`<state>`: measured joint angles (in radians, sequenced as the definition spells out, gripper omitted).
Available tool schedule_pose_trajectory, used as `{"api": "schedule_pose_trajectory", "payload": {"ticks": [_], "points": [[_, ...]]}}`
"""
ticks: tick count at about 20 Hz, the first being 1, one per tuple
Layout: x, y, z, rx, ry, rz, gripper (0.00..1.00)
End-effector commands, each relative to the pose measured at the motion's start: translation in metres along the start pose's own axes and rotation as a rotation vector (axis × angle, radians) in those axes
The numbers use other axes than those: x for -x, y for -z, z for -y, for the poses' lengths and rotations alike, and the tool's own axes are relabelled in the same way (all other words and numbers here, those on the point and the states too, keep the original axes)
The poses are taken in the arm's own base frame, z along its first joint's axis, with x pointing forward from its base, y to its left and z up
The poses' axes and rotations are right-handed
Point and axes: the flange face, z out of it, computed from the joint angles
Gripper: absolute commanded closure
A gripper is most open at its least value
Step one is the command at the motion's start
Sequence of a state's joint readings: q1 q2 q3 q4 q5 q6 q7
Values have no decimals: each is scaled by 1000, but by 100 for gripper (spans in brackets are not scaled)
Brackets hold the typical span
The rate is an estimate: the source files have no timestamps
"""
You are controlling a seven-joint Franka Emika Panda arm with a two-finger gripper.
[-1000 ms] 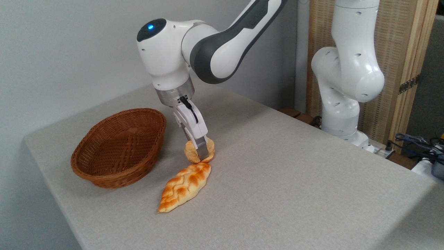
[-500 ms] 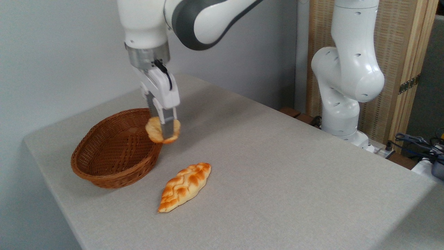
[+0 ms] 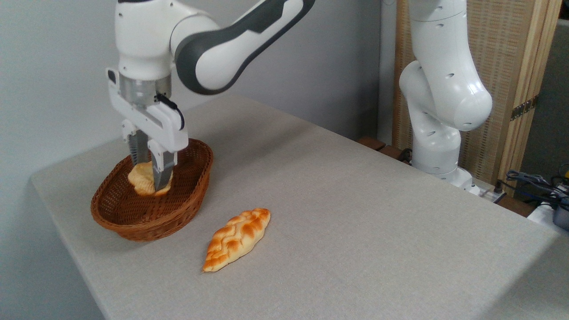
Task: Put bread into the basket
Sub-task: 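Carry the held roll over the wicker basket and lower it inside, then open the gripper to release the roll into the basket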
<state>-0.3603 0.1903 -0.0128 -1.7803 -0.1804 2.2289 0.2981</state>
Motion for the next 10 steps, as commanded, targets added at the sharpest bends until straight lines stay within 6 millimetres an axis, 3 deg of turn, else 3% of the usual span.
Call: {"api": "schedule_pose_trajectory", "payload": {"ticks": [1, 10], "points": [[-13, -14, 6, -7, 128, -58, 0], [-13, -13, 7, -7, 132, -60, 0]]}}
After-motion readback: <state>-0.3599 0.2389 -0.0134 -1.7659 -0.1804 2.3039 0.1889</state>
